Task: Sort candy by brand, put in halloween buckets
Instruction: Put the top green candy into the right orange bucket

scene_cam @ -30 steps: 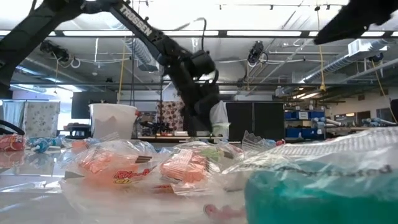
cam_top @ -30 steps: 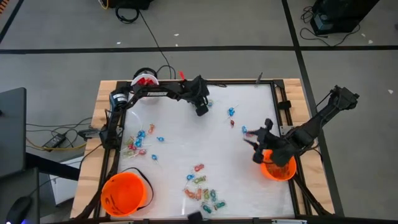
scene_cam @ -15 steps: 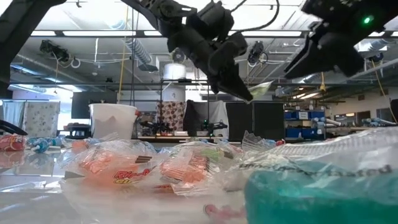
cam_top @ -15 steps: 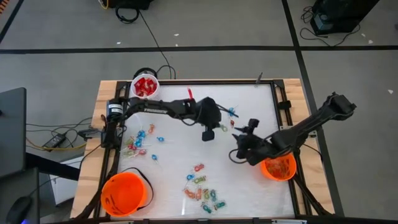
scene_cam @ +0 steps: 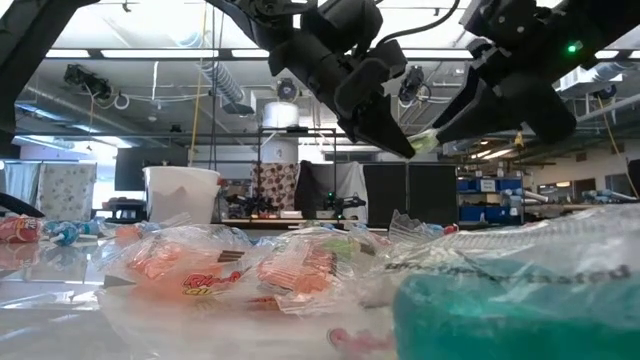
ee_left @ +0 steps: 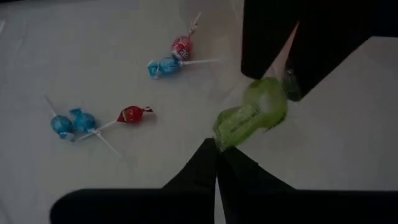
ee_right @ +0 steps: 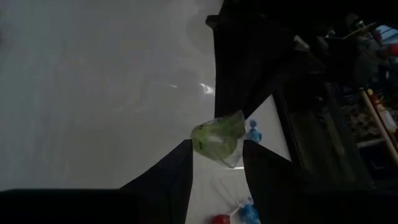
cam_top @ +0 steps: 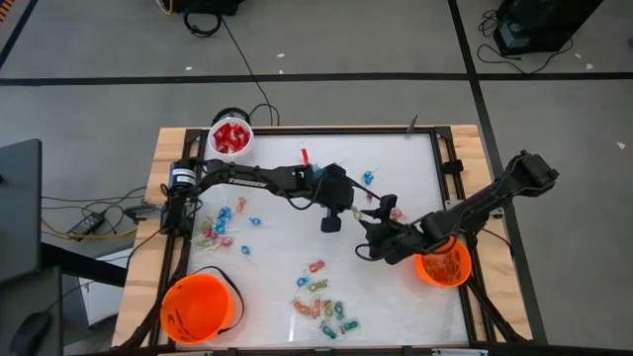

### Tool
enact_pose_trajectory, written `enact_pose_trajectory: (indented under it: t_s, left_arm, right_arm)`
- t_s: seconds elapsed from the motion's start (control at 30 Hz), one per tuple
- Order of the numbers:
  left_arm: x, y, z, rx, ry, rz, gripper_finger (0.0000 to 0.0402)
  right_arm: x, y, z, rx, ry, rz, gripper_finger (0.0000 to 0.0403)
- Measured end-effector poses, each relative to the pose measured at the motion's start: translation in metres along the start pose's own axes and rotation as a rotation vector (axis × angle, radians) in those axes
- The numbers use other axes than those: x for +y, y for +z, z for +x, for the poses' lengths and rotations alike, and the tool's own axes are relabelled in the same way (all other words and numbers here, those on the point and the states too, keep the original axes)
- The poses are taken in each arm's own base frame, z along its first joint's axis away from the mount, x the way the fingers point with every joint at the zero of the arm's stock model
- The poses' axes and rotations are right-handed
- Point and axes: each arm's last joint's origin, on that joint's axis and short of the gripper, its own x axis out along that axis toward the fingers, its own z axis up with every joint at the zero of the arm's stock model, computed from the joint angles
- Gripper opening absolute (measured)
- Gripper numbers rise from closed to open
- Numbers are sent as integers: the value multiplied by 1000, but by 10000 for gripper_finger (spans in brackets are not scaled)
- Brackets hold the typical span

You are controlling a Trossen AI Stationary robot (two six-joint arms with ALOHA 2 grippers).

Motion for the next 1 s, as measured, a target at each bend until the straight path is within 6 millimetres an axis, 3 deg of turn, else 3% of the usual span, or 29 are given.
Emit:
enact_pose_trajectory:
  t_s: [0.13,0.33,0.5,0.7,0.87,1.0]
  left_arm:
    - [-1,1,0,-5,0,2,11]
    - [-1,1,0,-5,-2,-71,18]
    - [0,-7,-4,86,1,-51,65]
    - [4,-18,-13,202,-37,-62,136]
    - [-14,-20,-11,233,-119,-46,146]
    - [-30,-19,-16,264,-138,-13,147]
  right_arm:
    - [-1,2,2,-8,4,22,128]
    - [-2,2,3,-8,21,29,17]
    - [-7,5,-4,34,95,-16,6]
    - [-38,21,-36,151,288,111,4]
    - [-74,32,-77,261,602,267,3]
    - [-102,28,-112,423,866,474,3]
